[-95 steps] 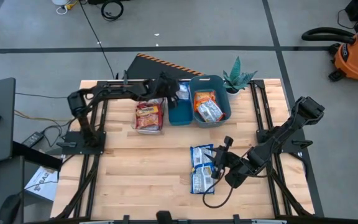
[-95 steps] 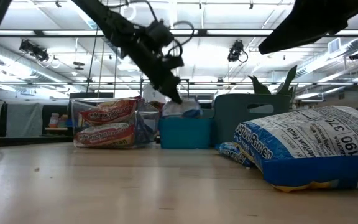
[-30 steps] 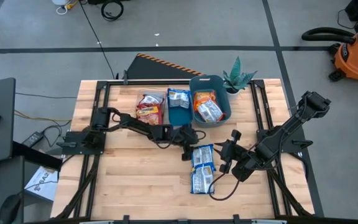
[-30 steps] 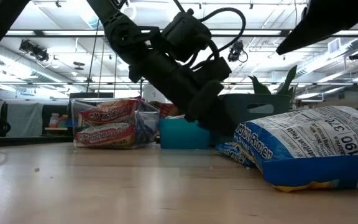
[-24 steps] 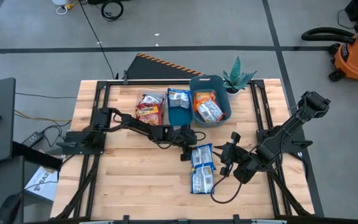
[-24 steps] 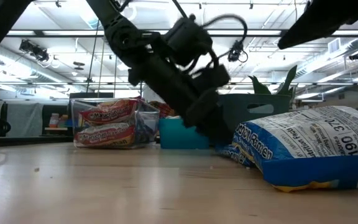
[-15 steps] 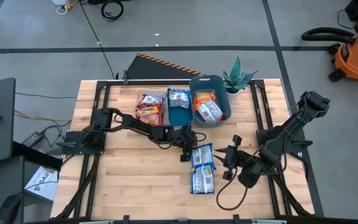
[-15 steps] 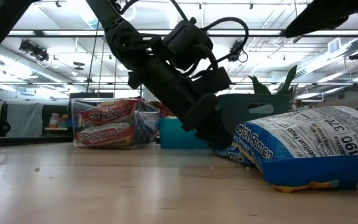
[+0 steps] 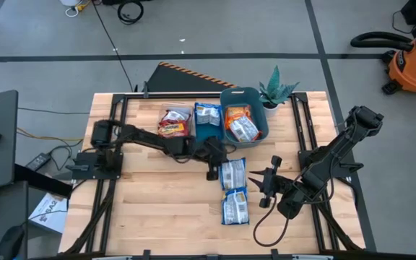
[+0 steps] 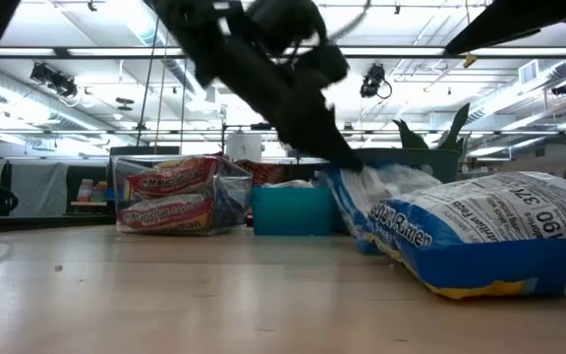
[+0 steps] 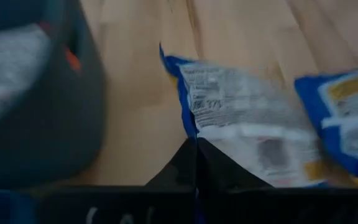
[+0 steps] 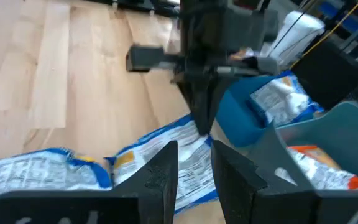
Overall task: Sort Maruchan noodles
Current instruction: Put the blue noodle pack into the blue bin
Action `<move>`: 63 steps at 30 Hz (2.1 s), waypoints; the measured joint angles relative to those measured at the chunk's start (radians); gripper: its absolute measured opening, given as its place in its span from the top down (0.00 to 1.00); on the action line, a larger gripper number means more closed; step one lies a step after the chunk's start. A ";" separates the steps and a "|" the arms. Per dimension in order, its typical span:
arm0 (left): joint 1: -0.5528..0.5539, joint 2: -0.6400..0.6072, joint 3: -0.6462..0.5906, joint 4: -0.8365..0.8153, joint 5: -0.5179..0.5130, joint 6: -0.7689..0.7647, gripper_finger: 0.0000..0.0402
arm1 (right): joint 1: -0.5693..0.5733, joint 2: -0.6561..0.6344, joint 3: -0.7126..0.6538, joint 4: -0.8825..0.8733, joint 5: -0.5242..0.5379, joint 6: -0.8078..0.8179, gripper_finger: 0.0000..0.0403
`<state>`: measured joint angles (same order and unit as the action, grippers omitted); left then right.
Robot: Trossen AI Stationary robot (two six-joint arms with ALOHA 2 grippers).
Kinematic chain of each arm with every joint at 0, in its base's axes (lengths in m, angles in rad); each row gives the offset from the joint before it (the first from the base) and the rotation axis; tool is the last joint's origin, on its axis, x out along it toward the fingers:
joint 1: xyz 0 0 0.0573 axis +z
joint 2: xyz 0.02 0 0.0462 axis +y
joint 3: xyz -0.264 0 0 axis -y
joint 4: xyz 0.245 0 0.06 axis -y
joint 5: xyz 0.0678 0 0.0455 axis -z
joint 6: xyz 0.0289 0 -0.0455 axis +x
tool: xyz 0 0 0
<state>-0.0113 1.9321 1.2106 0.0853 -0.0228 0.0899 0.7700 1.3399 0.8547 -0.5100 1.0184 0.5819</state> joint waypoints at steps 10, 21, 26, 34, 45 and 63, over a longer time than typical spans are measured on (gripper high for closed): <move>0.055 -0.299 0.000 -0.282 -0.033 0.039 0.99 | -0.006 0.000 0.000 -0.002 0.066 -0.085 0.75; 0.120 -0.399 0.000 -0.321 -0.333 0.136 0.99 | -0.052 0.000 0.000 0.002 0.094 -0.111 0.75; 0.200 -0.333 0.000 -0.329 -0.300 0.140 0.99 | -0.061 0.000 0.000 0.007 0.090 -0.132 0.75; 0.314 -0.195 0.000 -0.329 -0.228 0.275 0.98 | -0.061 0.000 0.000 0.049 0.070 -0.130 0.75; 0.398 -0.167 0.000 -0.328 -0.022 0.261 0.98 | -0.061 0.000 0.000 0.080 0.056 -0.053 0.75; 0.305 -0.195 0.000 -0.395 -0.373 0.310 0.63 | -0.058 0.000 0.000 0.123 0.001 -0.008 0.75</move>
<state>0.2936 1.7367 1.2110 -0.3099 -0.3961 0.4004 0.7116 1.3396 0.8543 -0.3865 1.0196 0.5738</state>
